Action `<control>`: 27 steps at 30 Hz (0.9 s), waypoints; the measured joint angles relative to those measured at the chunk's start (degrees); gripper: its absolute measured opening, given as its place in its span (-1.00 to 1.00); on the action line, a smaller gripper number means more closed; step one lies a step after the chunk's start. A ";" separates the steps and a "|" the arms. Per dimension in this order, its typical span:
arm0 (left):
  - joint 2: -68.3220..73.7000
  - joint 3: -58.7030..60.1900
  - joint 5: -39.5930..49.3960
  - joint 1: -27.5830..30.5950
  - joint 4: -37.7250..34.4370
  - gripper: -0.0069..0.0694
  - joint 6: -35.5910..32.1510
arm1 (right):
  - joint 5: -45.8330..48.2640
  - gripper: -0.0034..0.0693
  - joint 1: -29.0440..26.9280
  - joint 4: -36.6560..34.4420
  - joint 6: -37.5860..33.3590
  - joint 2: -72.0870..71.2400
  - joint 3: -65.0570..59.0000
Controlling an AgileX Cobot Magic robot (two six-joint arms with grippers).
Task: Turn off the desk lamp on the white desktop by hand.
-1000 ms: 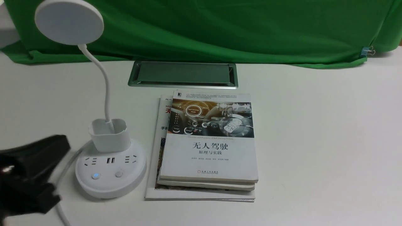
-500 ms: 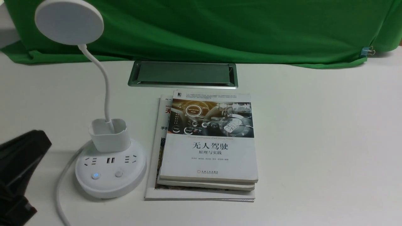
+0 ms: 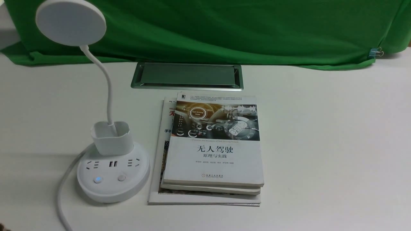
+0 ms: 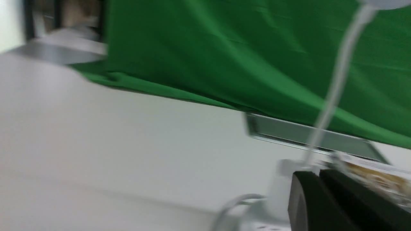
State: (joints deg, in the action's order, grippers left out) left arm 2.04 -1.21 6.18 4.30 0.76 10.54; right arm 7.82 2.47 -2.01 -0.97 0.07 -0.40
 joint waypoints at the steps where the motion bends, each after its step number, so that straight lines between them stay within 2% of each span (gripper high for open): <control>1: -0.95 0.80 0.12 1.13 0.06 -0.77 0.00 | 0.00 -0.81 0.00 0.00 0.00 0.00 0.00; 3: -1.78 1.31 2.14 3.10 0.67 -0.77 0.00 | -0.11 -0.81 0.00 0.00 0.00 -0.04 0.00; 7: -2.08 1.63 5.98 3.45 2.80 -0.77 -0.73 | 0.04 -0.81 0.00 0.00 0.00 -0.04 0.00; 17: -2.14 1.63 6.25 -2.37 2.74 -0.77 -2.13 | -0.01 -0.80 0.00 0.00 0.00 -0.04 0.00; 22: -2.14 1.63 6.25 -2.78 -0.76 -0.77 -2.14 | -0.01 -0.81 0.00 0.00 0.00 -0.04 0.00; 27: -2.14 1.63 6.25 -2.78 -1.11 -0.77 -2.14 | 0.04 -0.81 0.00 0.00 0.00 -0.04 0.00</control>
State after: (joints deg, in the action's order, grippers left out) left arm -0.11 0.43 12.43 1.52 -0.35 8.39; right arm 7.86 2.47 -2.01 -0.97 0.03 -0.40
